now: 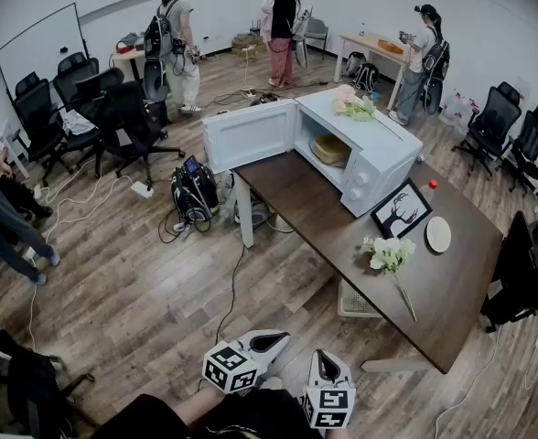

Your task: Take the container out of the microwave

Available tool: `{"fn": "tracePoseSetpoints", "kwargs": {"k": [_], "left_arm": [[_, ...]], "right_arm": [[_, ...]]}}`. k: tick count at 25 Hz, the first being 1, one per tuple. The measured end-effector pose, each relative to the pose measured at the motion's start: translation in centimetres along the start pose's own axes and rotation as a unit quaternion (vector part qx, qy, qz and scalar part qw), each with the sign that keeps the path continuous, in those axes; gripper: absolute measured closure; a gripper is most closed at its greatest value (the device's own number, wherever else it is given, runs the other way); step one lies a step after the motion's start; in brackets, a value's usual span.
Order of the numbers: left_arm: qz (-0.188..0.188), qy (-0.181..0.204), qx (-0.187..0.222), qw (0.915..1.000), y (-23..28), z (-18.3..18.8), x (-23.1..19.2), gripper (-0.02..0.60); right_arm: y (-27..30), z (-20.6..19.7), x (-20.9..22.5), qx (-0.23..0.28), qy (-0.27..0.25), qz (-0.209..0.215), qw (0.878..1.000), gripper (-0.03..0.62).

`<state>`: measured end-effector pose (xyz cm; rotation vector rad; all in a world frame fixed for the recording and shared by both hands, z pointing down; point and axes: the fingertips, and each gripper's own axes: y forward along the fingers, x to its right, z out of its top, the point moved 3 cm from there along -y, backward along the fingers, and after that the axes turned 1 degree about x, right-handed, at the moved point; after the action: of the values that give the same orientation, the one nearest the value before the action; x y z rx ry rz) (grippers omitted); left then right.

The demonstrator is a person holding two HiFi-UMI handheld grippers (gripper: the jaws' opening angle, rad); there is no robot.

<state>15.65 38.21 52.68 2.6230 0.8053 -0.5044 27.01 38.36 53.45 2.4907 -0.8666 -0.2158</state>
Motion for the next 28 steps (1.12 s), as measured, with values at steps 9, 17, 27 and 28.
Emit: {"fn": "tracePoseSetpoints", "kwargs": {"k": [9, 17, 27, 28], "left_arm": [[0.009, 0.016, 0.006, 0.9998, -2.5, -1.1, 0.5, 0.572], [0.020, 0.015, 0.008, 0.9997, -2.9, -1.3, 0.1, 0.572], [0.005, 0.022, 0.001, 0.9997, -0.3, 1.0, -3.8, 0.572], [0.003, 0.023, -0.001, 0.9997, 0.2, 1.4, -4.4, 0.572]], "right_arm": [[-0.2, 0.0, -1.9, 0.024, 0.006, 0.028, 0.999, 0.588], [0.5, -0.5, -2.8, 0.035, 0.046, 0.062, 0.996, 0.586], [3.9, 2.6, -3.0, 0.075, 0.079, 0.127, 0.986, 0.586], [4.5, 3.0, -2.7, 0.075, 0.078, 0.116, 0.987, 0.586]]}}
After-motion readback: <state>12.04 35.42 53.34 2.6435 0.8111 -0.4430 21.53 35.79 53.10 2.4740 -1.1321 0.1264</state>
